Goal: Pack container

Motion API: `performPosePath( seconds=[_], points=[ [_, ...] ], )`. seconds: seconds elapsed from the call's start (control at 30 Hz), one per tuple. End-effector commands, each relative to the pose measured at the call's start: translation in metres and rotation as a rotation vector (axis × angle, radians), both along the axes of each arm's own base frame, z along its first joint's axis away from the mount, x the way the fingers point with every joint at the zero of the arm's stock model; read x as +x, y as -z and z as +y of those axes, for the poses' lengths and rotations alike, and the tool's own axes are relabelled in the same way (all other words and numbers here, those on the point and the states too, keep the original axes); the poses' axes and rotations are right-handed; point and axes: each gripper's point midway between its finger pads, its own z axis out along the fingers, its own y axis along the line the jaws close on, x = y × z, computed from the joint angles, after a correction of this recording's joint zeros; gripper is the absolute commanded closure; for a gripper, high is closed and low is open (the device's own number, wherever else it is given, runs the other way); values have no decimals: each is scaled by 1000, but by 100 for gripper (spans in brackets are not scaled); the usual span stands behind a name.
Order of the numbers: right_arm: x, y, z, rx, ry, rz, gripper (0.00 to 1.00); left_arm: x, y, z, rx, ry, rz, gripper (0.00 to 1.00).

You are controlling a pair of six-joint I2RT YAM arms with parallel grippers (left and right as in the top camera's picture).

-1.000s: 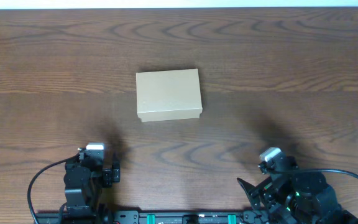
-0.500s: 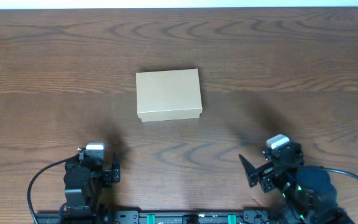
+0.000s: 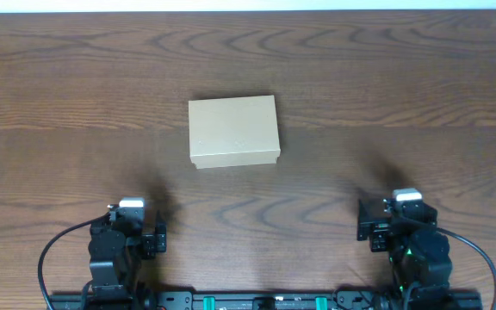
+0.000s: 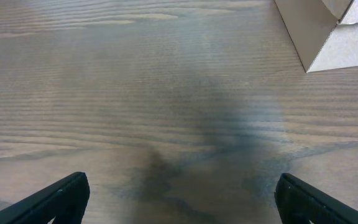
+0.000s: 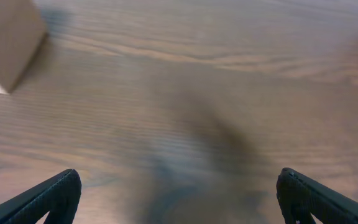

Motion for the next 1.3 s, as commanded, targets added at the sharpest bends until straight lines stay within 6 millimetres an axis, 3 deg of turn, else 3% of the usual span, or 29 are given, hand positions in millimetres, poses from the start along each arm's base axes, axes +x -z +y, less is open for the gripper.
performPosePath(
  seconds=[0.0,0.4,1.27],
  points=[
    [1,6,-10,4,54,-14,1,-1,5,1,-6,-6,10,5],
    [-7,25,-12,128,141,54,1,-1,5,1,-6,-6,10,5],
    [-7,26,-8,147,123,58,1,-1,5,1,-6,-6,10,5]
  ],
)
